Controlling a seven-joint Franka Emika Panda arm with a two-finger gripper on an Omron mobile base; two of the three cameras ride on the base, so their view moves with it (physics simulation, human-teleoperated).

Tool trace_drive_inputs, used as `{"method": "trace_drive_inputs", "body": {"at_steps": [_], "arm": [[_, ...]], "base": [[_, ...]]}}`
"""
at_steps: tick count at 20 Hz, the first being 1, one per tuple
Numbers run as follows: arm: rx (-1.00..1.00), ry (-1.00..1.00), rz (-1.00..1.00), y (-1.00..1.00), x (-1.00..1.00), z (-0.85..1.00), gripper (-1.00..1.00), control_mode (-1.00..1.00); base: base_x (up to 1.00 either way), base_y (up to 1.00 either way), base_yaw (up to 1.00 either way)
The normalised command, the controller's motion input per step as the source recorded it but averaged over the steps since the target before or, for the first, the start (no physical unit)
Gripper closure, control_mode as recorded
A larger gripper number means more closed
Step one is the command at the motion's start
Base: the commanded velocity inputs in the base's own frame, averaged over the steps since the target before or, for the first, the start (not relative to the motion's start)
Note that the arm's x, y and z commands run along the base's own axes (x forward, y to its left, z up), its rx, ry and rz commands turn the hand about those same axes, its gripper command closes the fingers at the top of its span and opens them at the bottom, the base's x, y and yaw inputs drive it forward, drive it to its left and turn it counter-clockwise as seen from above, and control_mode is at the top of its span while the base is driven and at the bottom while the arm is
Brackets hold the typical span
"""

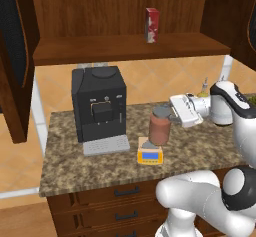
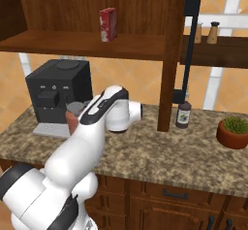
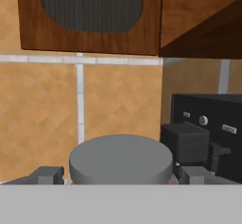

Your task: Pick the honey bottle and place it on the digital scale for weighing, and close the cabinet.

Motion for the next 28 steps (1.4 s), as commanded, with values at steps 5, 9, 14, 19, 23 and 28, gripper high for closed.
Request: {"method": "trace_drive_inputs", "body": {"at_steps": [5, 9, 14, 19, 23, 28], "arm": [[0.00, 0.00, 0.00, 0.00, 0.01, -0.32, 1.00, -1.00], [0.01, 0.00, 0.00, 0.00, 0.01, -0.24, 1.00, -1.00], [0.05, 0.00, 0.00, 0.00, 0.19, -0.03, 1.00, -1.00], [0.02, 0.00, 0.00, 0.00, 0.29, -0.01, 1.00, -1.00], [0.00, 0.00, 0.00, 0.00, 0.11, -0.10, 1.00, -1.00], [-0.03, 0.00, 0.00, 0.00, 0.00, -0.14, 1.00, -1.00]], "base": [[0.00, 0.00, 0.00], [0.00, 0.00, 0.00], [0.00, 0.00, 0.00], [0.00, 0.00, 0.00], [0.00, 0.00, 0.00], [0.00, 0.00, 0.00]]}}
